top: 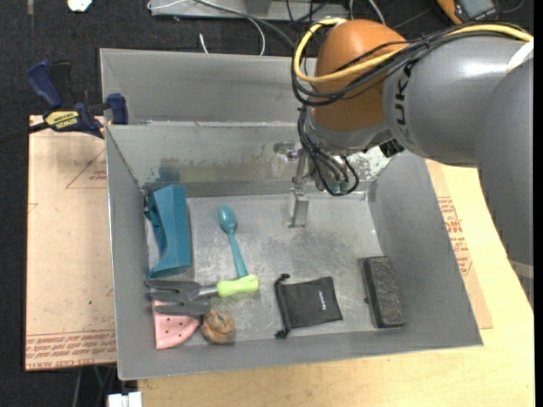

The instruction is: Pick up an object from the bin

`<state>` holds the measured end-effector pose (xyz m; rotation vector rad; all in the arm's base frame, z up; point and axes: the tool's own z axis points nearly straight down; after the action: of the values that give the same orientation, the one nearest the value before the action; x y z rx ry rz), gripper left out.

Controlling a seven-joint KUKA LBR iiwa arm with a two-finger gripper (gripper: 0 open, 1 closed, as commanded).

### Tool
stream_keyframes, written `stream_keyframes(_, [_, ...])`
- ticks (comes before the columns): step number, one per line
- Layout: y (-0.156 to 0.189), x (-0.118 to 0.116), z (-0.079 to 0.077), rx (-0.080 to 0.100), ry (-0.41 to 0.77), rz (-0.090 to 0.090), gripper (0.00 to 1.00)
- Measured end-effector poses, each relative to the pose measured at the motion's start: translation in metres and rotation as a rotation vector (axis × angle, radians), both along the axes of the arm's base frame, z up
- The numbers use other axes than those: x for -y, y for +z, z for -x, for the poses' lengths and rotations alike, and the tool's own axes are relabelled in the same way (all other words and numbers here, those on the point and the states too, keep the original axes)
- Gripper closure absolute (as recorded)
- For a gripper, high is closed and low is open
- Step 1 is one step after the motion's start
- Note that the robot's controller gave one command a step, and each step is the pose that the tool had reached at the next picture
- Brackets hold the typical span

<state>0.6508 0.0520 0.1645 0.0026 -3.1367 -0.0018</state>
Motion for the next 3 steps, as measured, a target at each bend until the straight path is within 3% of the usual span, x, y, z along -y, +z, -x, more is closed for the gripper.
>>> stream_keyframes(1, [0.005,0.000,-0.001,0.007,-0.001,0.000,0.00])
stream_keyframes(2, [0.064,0.021,0.010,0.005,-0.117,-0.001,0.00])
stream_keyframes(3, [0.107,0.028,0.023,0.007,-0.153,-0.002,0.00])
